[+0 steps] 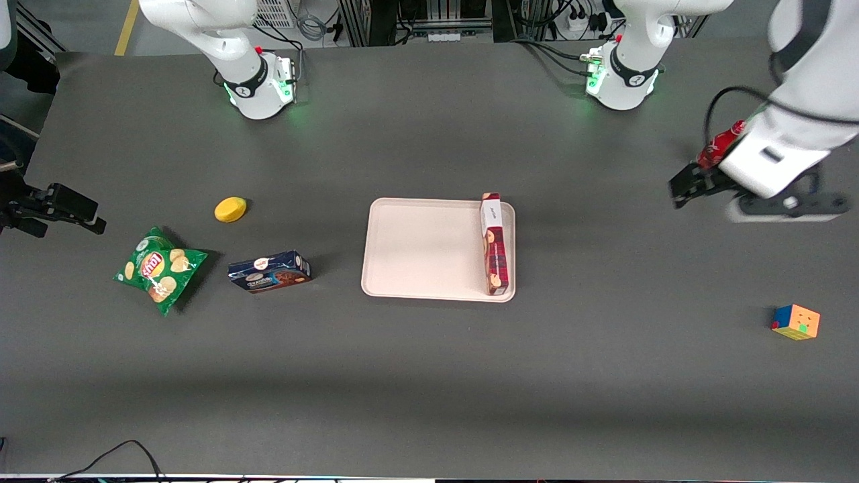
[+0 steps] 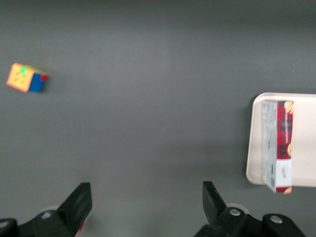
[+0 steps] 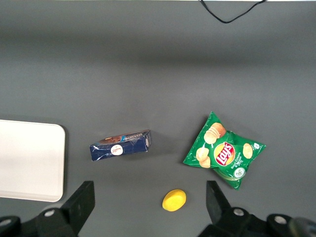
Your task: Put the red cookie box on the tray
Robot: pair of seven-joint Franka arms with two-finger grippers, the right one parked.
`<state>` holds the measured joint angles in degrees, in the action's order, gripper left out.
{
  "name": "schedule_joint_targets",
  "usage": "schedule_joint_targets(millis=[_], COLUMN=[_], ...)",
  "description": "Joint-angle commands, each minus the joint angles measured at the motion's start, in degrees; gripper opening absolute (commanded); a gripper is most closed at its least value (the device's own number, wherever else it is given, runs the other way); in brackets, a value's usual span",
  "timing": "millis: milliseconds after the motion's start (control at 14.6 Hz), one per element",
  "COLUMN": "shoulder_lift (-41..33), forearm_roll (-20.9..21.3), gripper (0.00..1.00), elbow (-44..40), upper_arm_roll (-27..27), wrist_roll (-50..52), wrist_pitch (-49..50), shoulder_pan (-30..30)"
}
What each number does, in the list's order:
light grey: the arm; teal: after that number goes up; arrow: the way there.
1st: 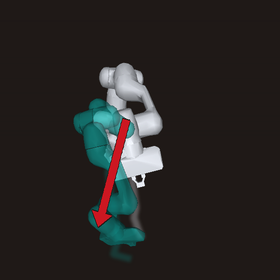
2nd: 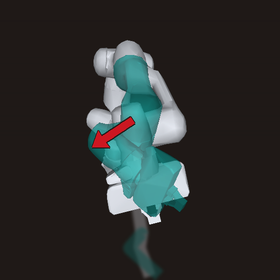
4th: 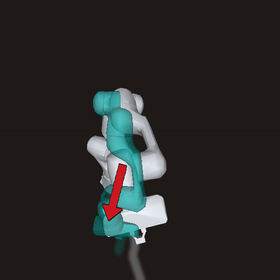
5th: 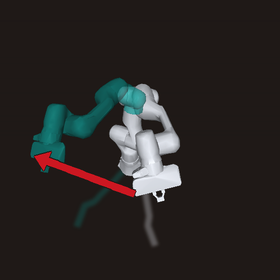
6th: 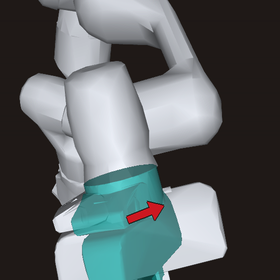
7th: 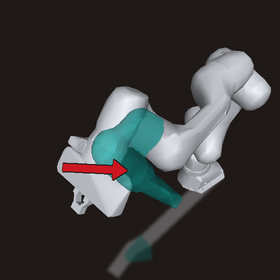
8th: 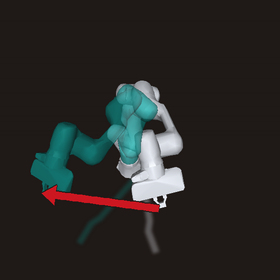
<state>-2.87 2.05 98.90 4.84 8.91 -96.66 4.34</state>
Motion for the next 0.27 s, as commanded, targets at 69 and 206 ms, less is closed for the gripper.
schedule_joint_targets(millis=[69, 206], shoulder_lift=[-3.89, -4.34], forearm_roll=[-0.91, -0.91], gripper=[1.0, 1.0], elbow=[-3.8, -3.71], upper_arm_roll=[-0.18, 0.0], wrist_roll=[-1.62, -1.62], wrist_pitch=[10.08, 9.83], shoulder_pan=[-0.47, -0.47])
